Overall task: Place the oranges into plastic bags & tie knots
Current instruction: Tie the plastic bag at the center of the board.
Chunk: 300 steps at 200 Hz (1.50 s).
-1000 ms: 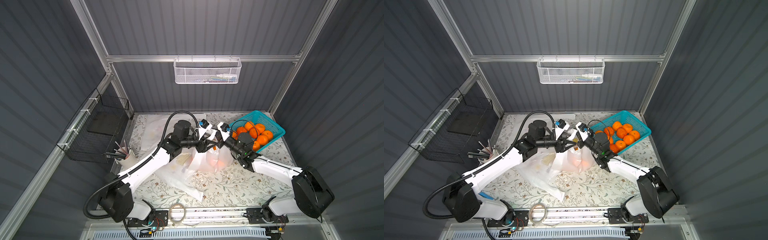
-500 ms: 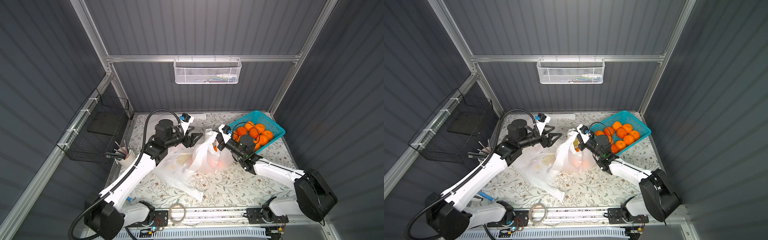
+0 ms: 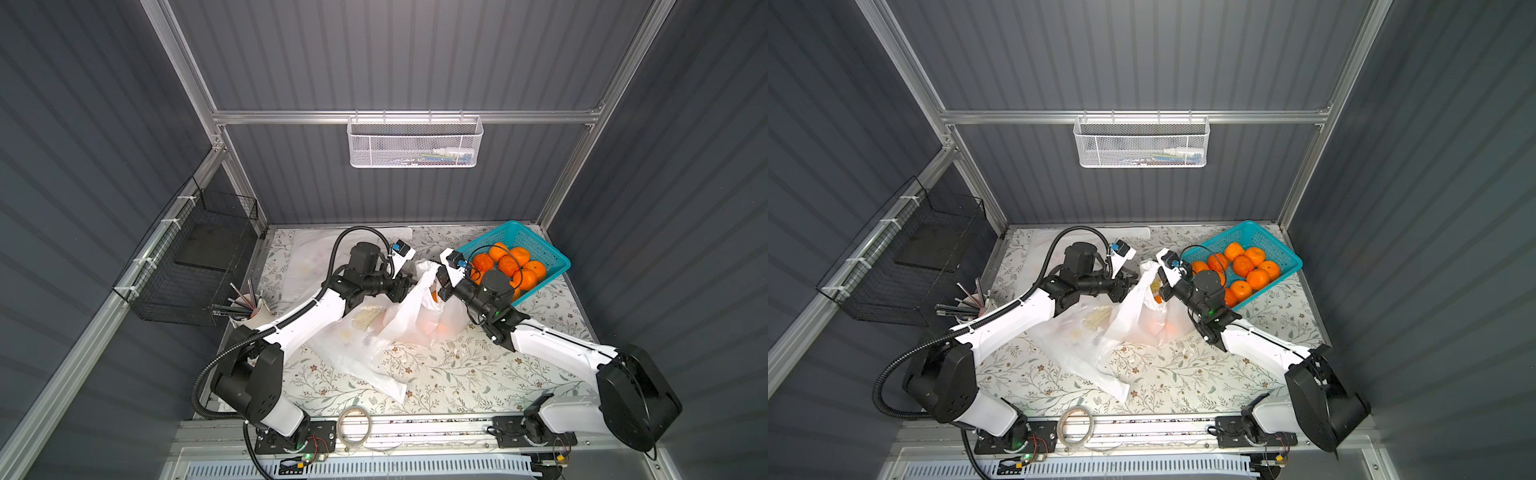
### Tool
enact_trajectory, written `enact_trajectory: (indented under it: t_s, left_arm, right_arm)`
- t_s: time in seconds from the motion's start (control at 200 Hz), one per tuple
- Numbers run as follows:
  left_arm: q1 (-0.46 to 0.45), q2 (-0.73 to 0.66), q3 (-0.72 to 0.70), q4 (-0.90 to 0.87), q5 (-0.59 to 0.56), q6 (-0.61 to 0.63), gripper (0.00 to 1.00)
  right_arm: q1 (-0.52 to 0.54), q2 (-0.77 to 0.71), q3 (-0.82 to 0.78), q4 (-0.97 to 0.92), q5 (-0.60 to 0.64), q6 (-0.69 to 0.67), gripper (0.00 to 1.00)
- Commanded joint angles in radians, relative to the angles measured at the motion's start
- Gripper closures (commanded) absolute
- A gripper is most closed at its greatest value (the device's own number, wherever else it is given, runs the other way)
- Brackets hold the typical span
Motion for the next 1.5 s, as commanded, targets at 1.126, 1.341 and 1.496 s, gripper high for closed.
enact_trajectory:
  t_s: [1.126, 1.341, 1.496]
  left_arm:
    - [0.116, -0.183, -0.231, 0.16, 0.034, -0.174, 0.32]
    - [0.194, -0.205, -0.153, 0.173, 0.059, -0.484, 0.29]
    - [0.191, -0.131, -0.104, 0.333, 0.16, -0.871, 0.32]
  right_arm:
    - [0.006, -0.008, -0.108, 0.265, -0.096, 0.121, 1.0]
    - [0.005, -0.012, -0.109, 0.244, -0.09, 0.11, 1.0]
    - [0.007, -0.013, -0.107, 0.229, -0.083, 0.097, 1.0]
